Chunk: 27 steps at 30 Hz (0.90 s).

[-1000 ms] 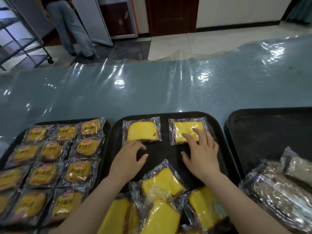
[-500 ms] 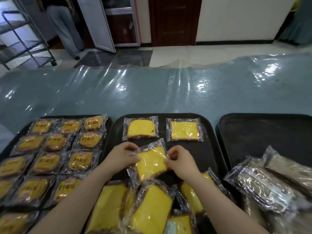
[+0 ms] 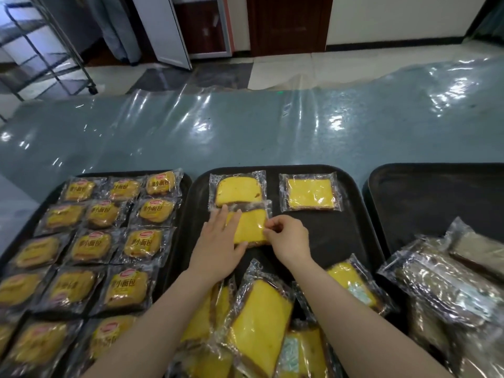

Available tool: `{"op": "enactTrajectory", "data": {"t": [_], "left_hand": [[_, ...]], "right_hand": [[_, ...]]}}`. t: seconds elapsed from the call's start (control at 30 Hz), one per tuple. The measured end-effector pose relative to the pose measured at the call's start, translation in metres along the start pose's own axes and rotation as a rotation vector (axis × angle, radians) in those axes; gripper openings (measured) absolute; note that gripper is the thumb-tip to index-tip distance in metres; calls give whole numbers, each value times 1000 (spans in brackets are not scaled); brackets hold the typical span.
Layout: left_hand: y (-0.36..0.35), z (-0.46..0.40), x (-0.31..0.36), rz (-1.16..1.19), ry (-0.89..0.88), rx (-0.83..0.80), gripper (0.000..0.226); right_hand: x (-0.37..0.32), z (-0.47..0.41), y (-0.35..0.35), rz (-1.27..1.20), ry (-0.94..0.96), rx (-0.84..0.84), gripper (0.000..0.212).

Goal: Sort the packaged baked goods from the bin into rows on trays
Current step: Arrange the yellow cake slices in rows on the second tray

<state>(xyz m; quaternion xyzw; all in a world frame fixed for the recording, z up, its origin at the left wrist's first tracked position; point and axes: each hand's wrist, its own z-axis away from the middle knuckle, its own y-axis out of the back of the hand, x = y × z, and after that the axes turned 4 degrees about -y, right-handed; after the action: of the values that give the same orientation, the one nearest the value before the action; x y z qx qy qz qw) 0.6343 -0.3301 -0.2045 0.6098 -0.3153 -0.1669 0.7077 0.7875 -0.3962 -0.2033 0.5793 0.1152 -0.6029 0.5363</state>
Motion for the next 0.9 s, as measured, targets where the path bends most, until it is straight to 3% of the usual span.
{"op": "enactTrajectory", "data": {"t": [0.13, 0.3, 0.43, 0.57, 0.73, 0.9], "left_hand": [[-16, 3, -11, -73, 60, -191, 76], [-18, 0, -12, -34, 77, -238, 79], [-4, 0, -10, -51, 21, -160, 72], [4, 1, 7, -32, -7, -106, 72], [-5, 1, 24, 42, 126, -262, 66], [-13, -5, 20, -2, 165, -382, 70]], "right_hand": [[0, 4, -1, 119, 91, -108, 21], [10, 18, 24, 245, 80, -88, 26], [29, 47, 62, 252, 142, 15, 33], [63, 84, 91, 441, 165, 130, 27], [93, 116, 103, 544, 286, 183, 15], [106, 107, 90, 725, 313, -34, 57]]}}
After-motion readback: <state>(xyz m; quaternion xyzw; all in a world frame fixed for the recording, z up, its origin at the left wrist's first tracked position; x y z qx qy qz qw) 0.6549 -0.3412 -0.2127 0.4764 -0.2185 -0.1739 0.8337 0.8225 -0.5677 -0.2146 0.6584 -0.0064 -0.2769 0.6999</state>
